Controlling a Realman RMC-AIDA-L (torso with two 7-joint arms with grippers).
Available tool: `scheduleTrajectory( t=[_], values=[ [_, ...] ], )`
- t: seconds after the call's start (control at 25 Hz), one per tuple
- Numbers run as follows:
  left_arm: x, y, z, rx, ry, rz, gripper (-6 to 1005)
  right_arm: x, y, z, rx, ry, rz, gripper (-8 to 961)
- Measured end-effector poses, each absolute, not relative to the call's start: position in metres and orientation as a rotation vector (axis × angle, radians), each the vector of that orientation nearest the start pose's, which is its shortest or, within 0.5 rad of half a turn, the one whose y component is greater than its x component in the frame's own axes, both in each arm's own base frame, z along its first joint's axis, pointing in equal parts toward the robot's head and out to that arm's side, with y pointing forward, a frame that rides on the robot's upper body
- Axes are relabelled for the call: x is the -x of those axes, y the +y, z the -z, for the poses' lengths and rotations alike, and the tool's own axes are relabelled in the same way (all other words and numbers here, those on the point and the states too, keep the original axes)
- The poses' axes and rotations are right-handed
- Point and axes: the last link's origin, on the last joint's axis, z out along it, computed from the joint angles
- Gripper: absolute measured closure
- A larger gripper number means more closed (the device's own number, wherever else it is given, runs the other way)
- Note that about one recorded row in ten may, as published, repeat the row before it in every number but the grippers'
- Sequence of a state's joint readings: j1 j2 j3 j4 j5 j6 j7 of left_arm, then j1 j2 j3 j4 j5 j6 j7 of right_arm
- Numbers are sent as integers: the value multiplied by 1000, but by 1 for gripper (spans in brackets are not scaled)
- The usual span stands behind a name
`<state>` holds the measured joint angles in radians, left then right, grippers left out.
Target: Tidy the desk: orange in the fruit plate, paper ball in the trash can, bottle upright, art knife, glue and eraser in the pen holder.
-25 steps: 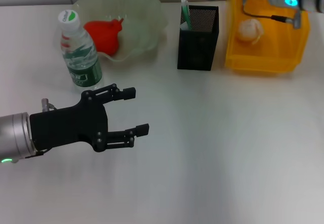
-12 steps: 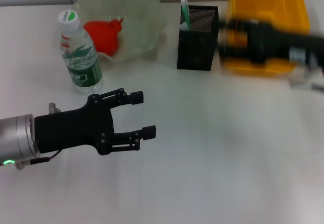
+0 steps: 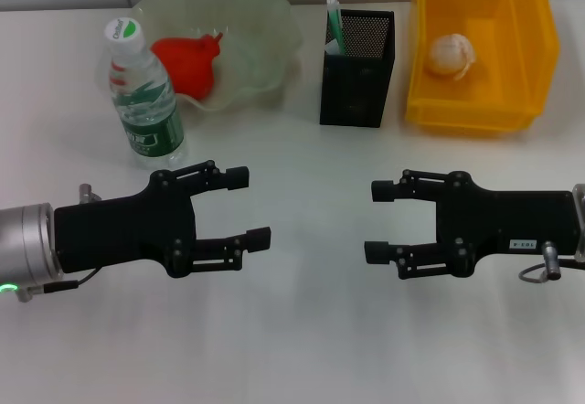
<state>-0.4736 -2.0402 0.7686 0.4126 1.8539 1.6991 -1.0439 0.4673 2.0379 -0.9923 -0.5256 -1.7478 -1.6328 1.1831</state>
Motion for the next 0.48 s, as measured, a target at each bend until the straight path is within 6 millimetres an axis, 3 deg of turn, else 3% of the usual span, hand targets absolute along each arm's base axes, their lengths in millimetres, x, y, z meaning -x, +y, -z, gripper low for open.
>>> scheduleTrajectory(
  t=[0.48],
  values=[
    [272,279,24,2842,-457,921,158,-256,291,32,2889,396,-854,123]
  ],
)
